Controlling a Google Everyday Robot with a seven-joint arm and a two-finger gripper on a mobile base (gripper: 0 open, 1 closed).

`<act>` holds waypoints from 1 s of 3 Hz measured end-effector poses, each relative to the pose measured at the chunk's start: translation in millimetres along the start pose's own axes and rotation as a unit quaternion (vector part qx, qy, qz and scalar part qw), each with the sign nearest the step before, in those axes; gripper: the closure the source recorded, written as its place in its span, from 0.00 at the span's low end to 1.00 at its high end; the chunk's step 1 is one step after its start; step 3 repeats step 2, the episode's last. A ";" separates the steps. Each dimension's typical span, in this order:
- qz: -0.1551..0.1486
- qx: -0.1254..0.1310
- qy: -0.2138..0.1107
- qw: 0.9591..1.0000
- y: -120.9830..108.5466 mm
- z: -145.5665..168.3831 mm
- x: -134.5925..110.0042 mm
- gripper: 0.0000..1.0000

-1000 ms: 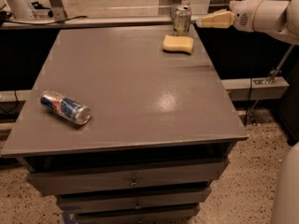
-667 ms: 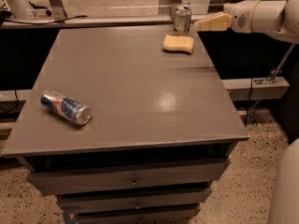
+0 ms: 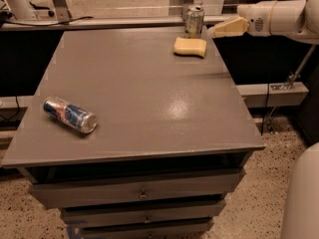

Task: Move 7up can near sponge

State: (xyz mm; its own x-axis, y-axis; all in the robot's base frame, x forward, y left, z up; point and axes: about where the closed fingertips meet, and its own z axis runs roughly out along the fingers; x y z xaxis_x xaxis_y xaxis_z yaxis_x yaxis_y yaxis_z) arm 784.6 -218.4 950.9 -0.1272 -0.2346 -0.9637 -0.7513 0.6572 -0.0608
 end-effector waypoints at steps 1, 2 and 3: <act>-0.041 -0.038 0.027 0.998 14.5 -20.1 12.5 0.00; -0.041 -0.038 0.027 0.998 14.5 -20.0 12.6 0.00; -0.041 -0.038 0.027 0.998 14.5 -20.0 12.6 0.00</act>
Offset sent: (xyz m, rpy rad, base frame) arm -0.0197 -0.0096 -0.0044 -0.0678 -0.0089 0.0632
